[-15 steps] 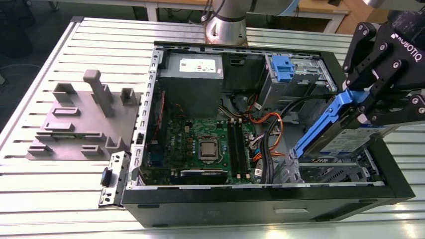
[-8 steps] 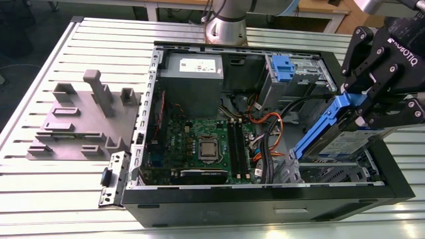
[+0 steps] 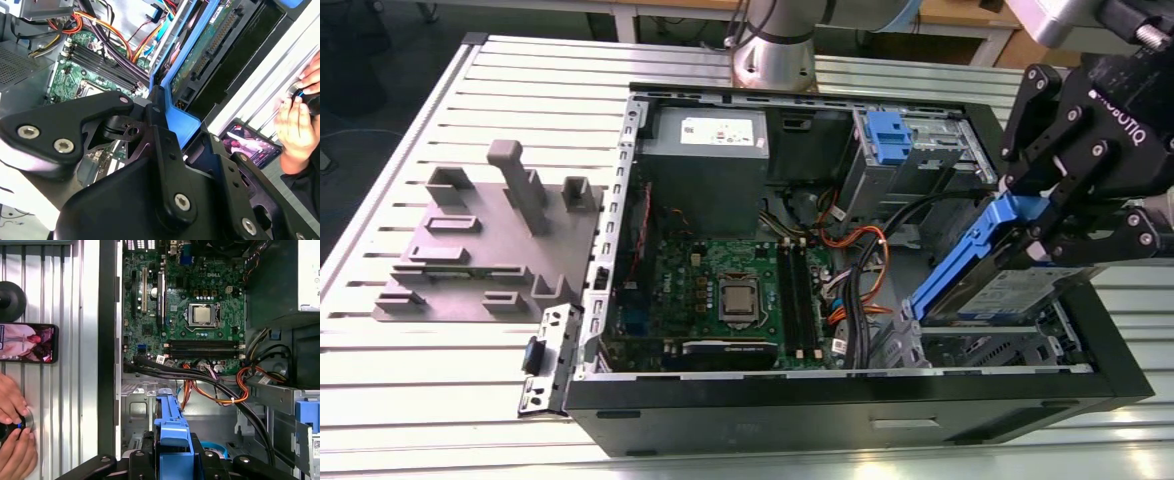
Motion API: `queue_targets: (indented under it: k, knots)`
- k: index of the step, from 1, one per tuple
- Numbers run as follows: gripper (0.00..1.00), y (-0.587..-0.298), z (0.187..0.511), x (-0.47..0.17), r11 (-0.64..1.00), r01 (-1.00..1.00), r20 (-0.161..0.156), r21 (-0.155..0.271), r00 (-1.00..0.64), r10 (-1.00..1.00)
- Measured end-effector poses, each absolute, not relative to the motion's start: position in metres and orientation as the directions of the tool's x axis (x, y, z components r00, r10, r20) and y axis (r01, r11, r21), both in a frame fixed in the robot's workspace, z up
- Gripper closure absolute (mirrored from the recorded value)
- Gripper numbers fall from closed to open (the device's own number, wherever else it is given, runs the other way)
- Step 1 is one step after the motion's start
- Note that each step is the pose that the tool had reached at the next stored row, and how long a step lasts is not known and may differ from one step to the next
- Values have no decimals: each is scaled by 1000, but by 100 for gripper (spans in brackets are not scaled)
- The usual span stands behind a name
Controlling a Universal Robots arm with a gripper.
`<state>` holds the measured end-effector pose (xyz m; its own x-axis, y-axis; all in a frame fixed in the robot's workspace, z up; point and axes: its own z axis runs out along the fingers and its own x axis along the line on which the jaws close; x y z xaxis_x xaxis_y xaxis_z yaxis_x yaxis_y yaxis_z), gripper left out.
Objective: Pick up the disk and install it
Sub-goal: 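Insert the disk into the insertion slot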
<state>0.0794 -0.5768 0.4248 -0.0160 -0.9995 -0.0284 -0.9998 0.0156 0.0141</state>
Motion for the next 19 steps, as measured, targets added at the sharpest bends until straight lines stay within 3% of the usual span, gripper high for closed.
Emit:
queue_targets:
  k: [16,18,19]
  knots:
    - [64,-577,421,79,16,-1000,-28,14,-16,-999]
    - [63,-577,421,79,16,-1000,-28,14,-16,-999]
    - [56,-577,421,79,16,-1000,-28,14,-16,-999]
